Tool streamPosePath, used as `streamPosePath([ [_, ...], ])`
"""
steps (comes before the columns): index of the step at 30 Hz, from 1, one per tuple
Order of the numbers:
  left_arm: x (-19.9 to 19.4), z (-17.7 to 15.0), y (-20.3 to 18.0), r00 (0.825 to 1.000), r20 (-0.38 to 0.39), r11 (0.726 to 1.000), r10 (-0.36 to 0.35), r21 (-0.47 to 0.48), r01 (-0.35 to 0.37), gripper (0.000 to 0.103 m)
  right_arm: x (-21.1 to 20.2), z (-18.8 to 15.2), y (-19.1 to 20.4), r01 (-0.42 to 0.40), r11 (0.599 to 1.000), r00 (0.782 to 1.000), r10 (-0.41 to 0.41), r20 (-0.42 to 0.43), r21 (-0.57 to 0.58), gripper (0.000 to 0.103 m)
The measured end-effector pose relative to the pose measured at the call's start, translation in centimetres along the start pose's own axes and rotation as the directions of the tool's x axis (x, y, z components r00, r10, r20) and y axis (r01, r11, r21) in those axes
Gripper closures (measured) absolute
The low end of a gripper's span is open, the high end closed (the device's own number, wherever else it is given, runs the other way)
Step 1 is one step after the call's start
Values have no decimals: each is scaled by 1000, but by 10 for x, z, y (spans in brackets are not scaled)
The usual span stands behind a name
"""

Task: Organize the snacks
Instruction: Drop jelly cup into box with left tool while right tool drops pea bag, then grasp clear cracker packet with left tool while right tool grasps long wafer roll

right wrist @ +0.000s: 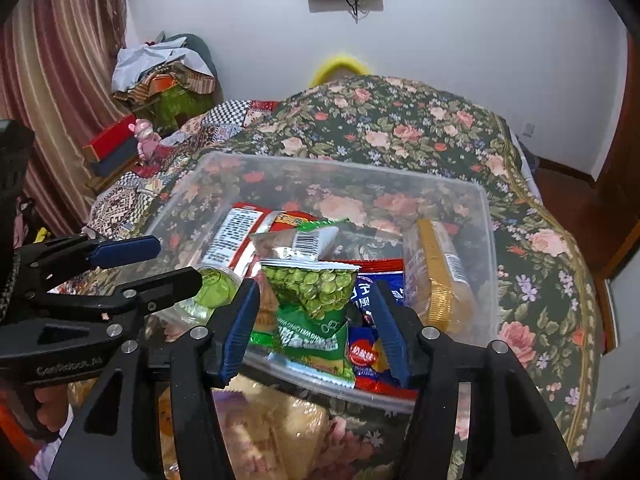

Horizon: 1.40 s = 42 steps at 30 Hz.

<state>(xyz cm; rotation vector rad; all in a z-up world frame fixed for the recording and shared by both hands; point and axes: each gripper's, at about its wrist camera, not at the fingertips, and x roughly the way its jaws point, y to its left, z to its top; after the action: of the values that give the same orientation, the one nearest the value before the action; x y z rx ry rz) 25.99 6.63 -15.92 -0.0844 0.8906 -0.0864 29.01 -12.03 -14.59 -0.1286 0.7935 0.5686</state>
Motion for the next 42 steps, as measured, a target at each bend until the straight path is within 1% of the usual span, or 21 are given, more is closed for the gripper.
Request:
streamPosePath([
  [3, -12, -2, 0, 1000, 14, 1000, 0, -1, 0, 44, -14, -1, 3, 2, 1000, 1000, -2, 22, -8, 49],
  [8, -39, -10, 1, 999, 42, 1000, 13, -2, -13, 43, -38, -9, 9, -11, 1000, 999, 11, 53, 3, 44],
  [10, -49, -17, 3, 999, 47, 1000, 20, -4, -20, 39, -47, -16, 13, -17, 1000, 998, 16, 60, 4, 43],
  [13, -62, -32, 5, 999, 42, 999, 35, 2, -35, 38, -56, -26, 17, -24, 1000, 998, 24, 58, 4, 43],
  [17, -71, -58, 12, 998, 6, 998, 59, 13, -59, 34, -63, -40, 18, -39, 999, 998, 38, 40, 20, 43],
  [19, -72, -70, 16, 998, -18, 998, 66, 11, -66, 34, -63, -48, 19, -62, 997, 998, 62, 20, 35, 43],
  [23, -70, -95, 21, 994, -69, 996, 87, 14, -87, 34, -62, -62, 24, -48, 999, 999, 48, -4, 18, 43],
  [25, -68, -103, 22, 993, -88, 996, 84, 9, -84, 34, -60, -69, 26, -44, 999, 999, 44, -17, 16, 43],
  [29, -61, -112, 21, 991, -119, 998, 65, 3, -65, 34, -55, -79, 26, -45, 999, 998, 45, -43, 22, 43],
  [34, -47, -120, 16, 987, -154, 999, 48, 3, -48, 34, -41, -85, 24, -41, 999, 996, 43, -81, 23, 43],
  [42, -31, -129, 17, 984, -177, 1000, 30, -3, -31, 34, -26, -89, 23, -44, 998, 992, 48, -115, 39, 43],
])
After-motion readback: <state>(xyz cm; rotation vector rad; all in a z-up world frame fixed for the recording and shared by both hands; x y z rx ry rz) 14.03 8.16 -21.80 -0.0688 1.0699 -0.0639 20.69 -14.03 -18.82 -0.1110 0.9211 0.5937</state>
